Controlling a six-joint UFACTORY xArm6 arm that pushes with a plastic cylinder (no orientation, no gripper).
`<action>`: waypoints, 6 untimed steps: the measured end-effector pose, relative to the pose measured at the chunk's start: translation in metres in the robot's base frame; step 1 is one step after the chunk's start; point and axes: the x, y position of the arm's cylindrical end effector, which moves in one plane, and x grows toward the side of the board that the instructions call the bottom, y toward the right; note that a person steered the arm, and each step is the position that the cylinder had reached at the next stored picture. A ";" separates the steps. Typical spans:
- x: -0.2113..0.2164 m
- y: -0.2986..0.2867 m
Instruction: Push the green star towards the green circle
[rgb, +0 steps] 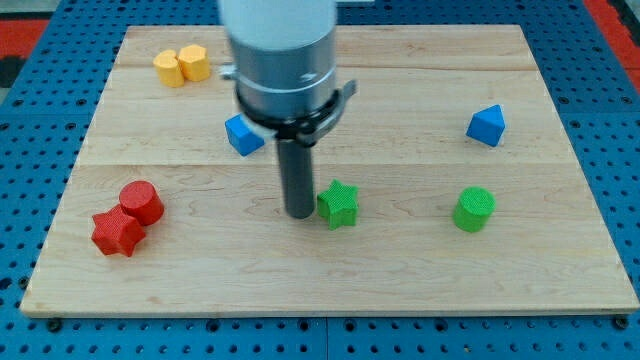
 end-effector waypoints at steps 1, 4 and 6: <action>0.000 0.074; 0.101 0.173; 0.040 0.290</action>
